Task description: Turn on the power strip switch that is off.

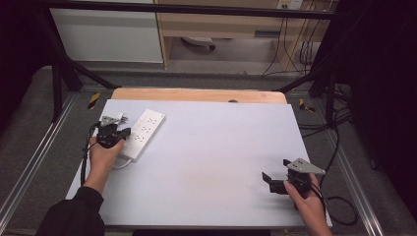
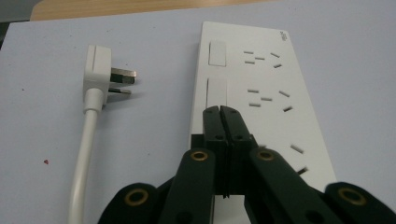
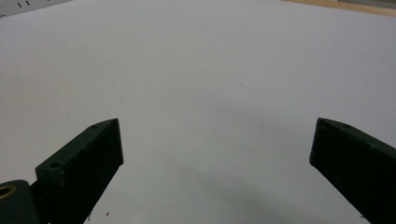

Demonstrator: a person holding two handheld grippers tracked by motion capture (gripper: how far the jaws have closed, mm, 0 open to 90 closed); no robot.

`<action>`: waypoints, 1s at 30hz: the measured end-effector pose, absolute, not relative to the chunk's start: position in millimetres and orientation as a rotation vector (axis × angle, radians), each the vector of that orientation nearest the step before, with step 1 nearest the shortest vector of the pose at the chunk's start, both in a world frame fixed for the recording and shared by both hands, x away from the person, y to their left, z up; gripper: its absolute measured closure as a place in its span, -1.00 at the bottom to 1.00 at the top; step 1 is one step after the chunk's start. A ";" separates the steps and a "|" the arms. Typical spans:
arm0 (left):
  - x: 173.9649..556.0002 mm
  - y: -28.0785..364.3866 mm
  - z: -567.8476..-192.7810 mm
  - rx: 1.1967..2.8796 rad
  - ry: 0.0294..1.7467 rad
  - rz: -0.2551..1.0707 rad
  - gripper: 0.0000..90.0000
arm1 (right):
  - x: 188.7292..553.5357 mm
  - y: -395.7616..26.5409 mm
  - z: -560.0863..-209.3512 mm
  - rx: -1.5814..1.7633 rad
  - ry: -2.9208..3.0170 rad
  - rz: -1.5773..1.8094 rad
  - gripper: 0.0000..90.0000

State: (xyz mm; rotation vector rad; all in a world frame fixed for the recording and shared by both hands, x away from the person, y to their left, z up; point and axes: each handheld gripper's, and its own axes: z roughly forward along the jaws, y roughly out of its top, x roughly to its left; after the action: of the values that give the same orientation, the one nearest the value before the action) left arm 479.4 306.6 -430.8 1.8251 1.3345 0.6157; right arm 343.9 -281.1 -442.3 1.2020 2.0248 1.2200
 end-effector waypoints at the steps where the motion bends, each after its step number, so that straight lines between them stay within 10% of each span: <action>1: 479.2 306.4 -430.8 1.820 1.338 0.613 1.00 | 343.9 -281.1 -442.3 1.202 2.025 1.220 -0.93; 30: 472.5 312.8 -436.3 1.807 1.347 0.603 1.00 | 344.0 -280.8 -442.5 1.200 2.027 1.218 -0.93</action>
State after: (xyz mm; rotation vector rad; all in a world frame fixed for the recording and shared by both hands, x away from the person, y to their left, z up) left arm 472.5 312.8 -436.3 1.8072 1.3468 0.6026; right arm 344.0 -280.8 -442.5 1.2002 2.0266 1.2176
